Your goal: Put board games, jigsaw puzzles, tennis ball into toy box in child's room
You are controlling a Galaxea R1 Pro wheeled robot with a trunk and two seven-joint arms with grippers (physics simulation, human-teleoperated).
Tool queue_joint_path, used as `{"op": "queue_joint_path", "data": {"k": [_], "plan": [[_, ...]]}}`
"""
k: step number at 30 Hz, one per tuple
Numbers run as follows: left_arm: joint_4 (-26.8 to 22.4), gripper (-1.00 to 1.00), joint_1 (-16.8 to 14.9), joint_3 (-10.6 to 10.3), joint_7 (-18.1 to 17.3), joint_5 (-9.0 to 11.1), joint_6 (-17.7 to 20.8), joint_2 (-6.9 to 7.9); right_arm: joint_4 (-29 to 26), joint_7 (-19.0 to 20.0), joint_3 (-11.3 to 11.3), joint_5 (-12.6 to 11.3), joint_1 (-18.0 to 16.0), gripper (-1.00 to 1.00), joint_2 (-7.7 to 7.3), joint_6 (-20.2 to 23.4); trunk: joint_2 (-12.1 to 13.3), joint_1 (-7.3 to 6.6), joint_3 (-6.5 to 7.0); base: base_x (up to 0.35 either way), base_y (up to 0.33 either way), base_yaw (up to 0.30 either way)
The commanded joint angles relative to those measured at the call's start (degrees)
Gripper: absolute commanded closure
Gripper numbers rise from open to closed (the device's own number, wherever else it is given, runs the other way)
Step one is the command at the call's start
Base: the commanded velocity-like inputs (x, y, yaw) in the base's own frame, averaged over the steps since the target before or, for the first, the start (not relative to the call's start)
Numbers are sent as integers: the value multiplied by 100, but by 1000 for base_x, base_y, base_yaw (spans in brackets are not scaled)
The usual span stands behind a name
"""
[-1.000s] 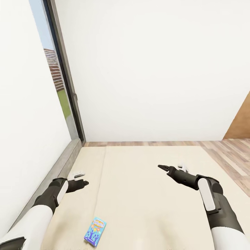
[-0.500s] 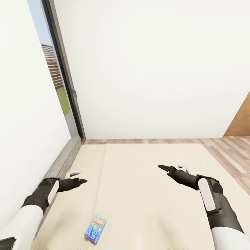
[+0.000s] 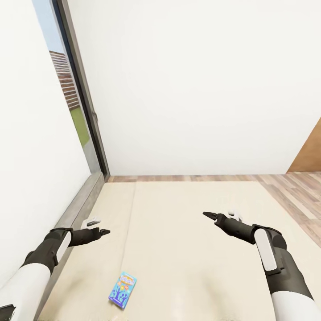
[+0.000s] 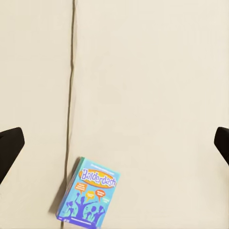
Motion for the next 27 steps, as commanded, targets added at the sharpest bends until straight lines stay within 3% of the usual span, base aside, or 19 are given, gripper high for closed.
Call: {"op": "queue_joint_path", "data": {"k": [1, 16, 27], "plan": [[-4, -100, -5, 18, -2, 16, 48, -2, -1, 49, -11, 37, -6, -100, 1, 26, -13, 3, -22, 0, 0, 0], [5, -100, -5, 21, 400, 15, 38, -19, -1, 57, -11, 31, -6, -100, 2, 28, -13, 3, -163, 0, 0, 0], [12, -100, -5, 13, 447, 7, 2, -27, -1, 56, -11, 31, -6, -100, 1, 26, -13, 3, -267, 0, 0, 0]]}}
